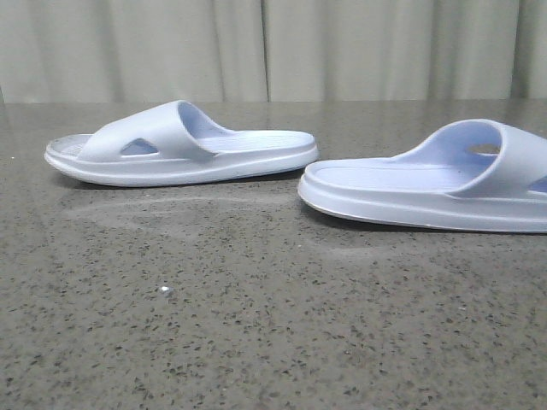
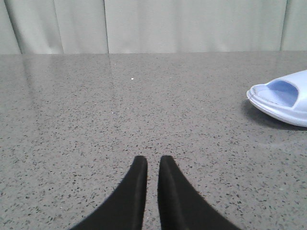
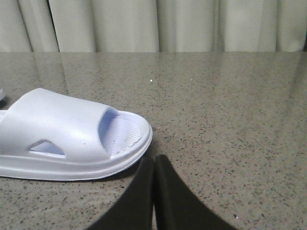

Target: Insert blue slippers together front up

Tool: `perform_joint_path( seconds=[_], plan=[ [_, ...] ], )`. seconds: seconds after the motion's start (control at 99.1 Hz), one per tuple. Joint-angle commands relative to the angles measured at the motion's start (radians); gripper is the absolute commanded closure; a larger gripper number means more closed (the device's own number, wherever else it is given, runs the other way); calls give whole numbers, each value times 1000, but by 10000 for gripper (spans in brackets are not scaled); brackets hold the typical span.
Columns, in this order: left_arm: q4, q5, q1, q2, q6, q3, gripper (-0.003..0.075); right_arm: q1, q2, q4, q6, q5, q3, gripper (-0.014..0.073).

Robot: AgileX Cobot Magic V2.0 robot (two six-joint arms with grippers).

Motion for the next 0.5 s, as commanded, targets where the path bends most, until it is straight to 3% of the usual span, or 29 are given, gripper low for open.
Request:
perform_joint_path(
  seconds=[0.0,0.495],
  plan=[
    [-9,-84,0,-30,-8,10,705,2,-21,-11,4,-80,22,672],
    [-9,-111,0,-30,-8,10,705,2,-21,-11,4,-80,22,672]
  ],
)
